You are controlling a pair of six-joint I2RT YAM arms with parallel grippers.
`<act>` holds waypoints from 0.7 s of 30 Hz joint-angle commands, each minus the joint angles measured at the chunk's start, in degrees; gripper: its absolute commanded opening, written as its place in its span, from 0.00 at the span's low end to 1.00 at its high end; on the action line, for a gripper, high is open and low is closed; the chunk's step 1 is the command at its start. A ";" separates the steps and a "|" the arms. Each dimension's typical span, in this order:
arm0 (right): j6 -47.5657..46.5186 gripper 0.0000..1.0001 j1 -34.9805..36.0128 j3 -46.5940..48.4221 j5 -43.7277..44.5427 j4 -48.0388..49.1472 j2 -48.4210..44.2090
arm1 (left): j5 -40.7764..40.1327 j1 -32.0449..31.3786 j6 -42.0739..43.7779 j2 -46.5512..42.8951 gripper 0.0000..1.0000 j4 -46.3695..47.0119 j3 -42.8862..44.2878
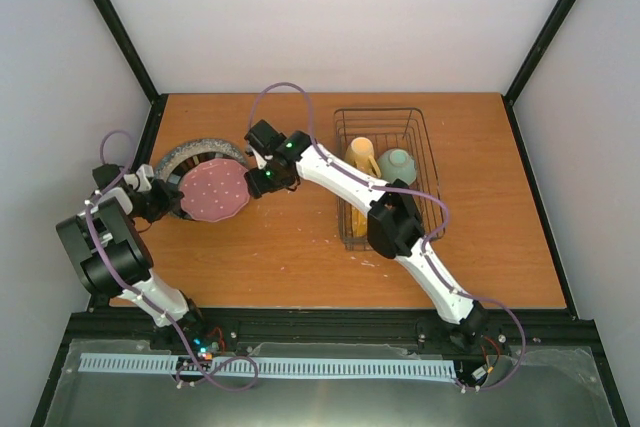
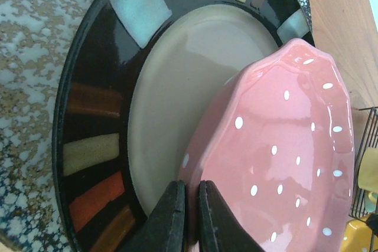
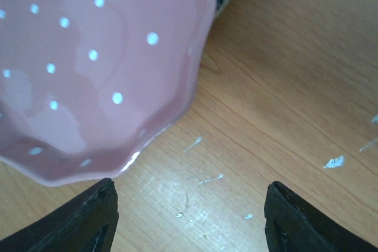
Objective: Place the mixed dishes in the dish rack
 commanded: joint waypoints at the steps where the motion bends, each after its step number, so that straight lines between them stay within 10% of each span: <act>1: 1.54 0.67 -0.02 2.85 1.52 -4.70 1.54 | 4.75 -0.12 0.56 -0.13 0.01 2.96 0.68; 21: 9.45 0.66 0.05 5.89 -12.07 3.46 6.28 | 6.35 -0.12 0.28 -0.57 0.01 4.56 -0.36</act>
